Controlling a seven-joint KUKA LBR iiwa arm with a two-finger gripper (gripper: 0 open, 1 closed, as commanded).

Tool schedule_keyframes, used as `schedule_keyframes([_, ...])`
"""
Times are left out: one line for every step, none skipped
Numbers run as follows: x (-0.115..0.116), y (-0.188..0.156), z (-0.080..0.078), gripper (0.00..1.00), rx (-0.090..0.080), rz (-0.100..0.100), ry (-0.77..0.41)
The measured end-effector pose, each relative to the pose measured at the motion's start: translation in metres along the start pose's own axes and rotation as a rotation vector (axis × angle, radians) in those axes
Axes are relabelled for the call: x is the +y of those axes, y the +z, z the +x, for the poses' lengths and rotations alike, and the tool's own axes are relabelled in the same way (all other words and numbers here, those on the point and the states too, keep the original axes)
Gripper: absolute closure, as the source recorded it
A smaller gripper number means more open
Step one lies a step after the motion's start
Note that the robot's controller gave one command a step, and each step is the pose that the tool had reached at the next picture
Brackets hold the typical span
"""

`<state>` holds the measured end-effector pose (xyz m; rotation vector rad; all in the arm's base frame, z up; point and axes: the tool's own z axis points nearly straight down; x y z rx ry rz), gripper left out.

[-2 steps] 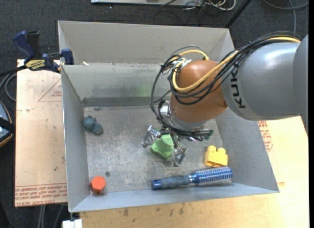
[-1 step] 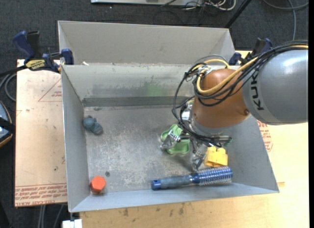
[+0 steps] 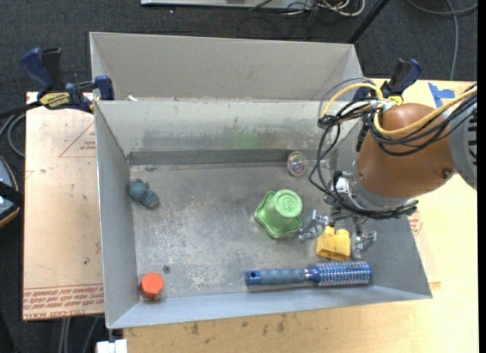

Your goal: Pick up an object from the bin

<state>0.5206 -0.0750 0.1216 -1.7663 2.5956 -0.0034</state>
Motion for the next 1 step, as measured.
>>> schedule_keyframes([-0.0271, 0.048, 0.012, 0.0, -0.005, 0.003, -0.3])
